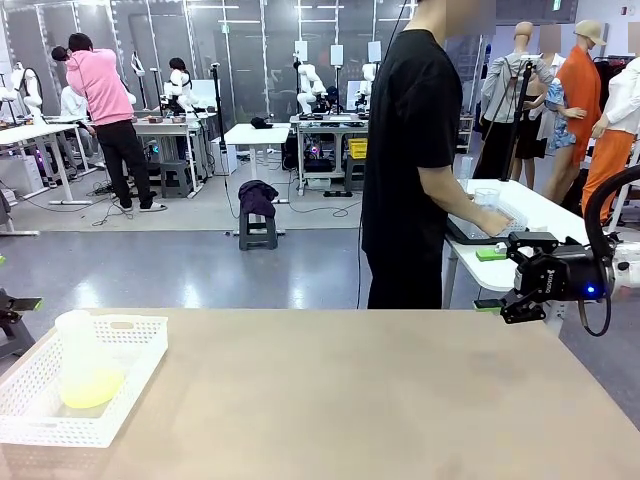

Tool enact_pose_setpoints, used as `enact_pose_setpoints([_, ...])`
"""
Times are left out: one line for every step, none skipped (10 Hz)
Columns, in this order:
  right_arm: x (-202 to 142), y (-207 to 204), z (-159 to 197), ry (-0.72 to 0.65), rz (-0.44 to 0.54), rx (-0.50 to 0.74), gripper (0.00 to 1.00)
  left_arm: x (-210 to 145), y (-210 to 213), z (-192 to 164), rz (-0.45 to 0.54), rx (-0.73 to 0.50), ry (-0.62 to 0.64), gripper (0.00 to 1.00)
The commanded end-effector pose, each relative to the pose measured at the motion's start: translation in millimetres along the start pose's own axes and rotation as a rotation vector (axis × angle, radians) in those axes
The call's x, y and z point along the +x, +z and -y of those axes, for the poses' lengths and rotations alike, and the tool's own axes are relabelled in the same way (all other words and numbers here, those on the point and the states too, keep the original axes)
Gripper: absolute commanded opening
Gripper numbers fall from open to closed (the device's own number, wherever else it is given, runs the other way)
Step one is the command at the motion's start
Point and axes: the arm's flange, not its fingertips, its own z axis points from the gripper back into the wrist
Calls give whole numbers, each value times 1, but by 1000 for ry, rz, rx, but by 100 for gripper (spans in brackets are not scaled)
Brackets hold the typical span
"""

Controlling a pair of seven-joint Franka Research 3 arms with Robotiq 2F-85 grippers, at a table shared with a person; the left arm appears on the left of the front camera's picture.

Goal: Prepare the solutions needed for the experiment.
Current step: When the human places the Big flask in the center of the table, pick up the Big flask and place it in the left Organizing basket.

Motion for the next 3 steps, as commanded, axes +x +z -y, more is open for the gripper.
enact_pose_setpoints([0,0,-2,10,-2,2,100,2,1,1,15,0,-7,100])
enact_pose_setpoints([0,0,-2,10,-2,2,100,2,1,1,15,0,-7,100])
enact_pose_setpoints([0,0,-2,10,-2,2,100,2,1,1,15,0,-7,100])
